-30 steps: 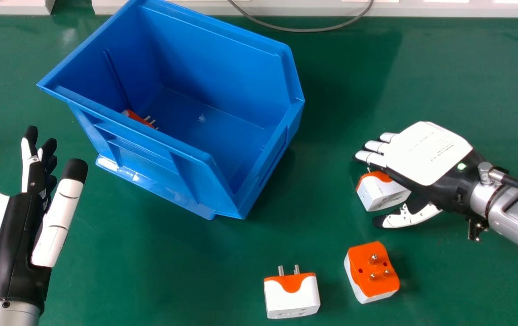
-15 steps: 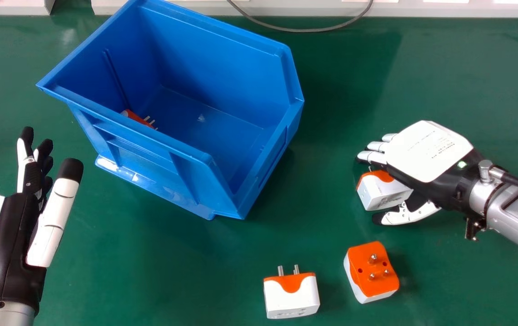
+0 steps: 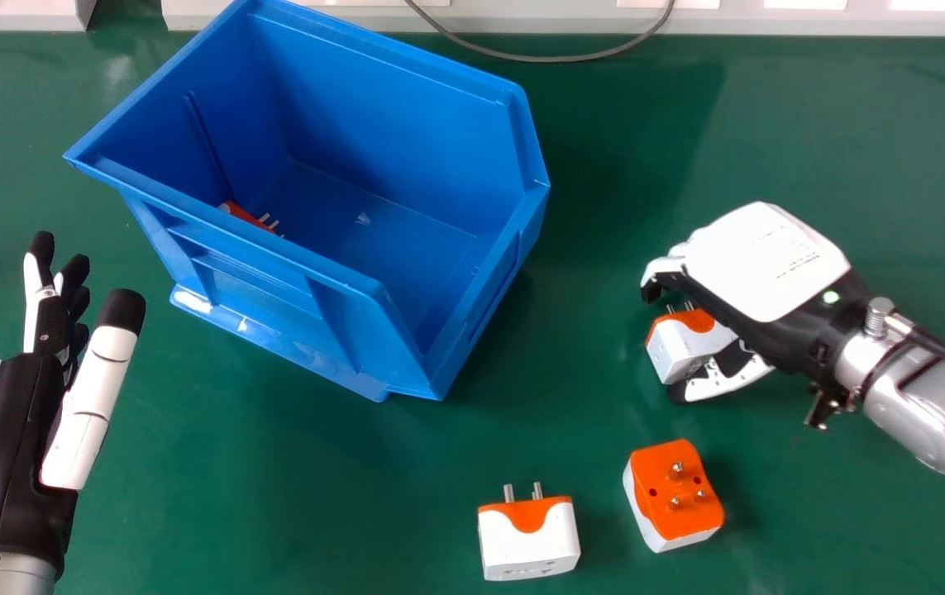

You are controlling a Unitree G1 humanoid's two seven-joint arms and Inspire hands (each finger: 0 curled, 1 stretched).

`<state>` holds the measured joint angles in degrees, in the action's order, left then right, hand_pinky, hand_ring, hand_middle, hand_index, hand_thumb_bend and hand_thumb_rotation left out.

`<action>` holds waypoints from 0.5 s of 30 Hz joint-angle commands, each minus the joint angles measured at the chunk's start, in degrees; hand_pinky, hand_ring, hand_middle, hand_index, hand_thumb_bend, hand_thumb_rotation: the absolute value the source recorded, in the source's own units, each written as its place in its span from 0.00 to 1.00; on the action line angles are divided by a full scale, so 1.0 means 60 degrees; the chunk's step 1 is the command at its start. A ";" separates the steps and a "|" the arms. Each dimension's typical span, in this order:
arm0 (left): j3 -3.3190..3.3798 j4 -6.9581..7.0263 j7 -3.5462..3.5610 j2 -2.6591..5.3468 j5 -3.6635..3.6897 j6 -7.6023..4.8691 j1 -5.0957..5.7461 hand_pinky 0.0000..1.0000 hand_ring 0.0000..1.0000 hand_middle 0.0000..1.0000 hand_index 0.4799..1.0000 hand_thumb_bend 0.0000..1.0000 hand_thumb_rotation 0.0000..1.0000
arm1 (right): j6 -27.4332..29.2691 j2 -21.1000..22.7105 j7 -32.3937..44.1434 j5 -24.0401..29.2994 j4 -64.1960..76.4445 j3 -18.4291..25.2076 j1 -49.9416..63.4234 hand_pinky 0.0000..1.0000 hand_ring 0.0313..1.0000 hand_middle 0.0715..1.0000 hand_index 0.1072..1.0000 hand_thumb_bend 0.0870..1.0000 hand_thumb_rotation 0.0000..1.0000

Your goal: Pick all objects and put in blue box

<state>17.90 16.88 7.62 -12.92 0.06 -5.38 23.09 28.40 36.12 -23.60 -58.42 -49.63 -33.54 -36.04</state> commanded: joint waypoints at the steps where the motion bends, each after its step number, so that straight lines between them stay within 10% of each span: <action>1: 0.0124 0.0204 0.0057 -0.0136 0.0091 -0.0088 0.0037 1.00 1.00 1.00 1.00 0.74 0.97 | -0.0371 0.0117 0.0223 0.0148 -0.0163 0.0113 -0.0094 0.10 0.12 0.13 0.41 0.44 0.15; 15: 0.0097 0.0136 0.0153 -0.0096 0.0112 -0.0100 -0.0096 1.00 1.00 1.00 1.00 0.74 0.96 | -0.0803 0.0113 0.0602 0.1037 0.0525 0.0539 0.0401 0.15 0.15 0.16 0.41 0.44 0.16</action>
<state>18.20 16.85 8.53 -12.95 0.08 -5.38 22.66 24.88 35.97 -20.13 -52.96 -47.16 -31.36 -34.35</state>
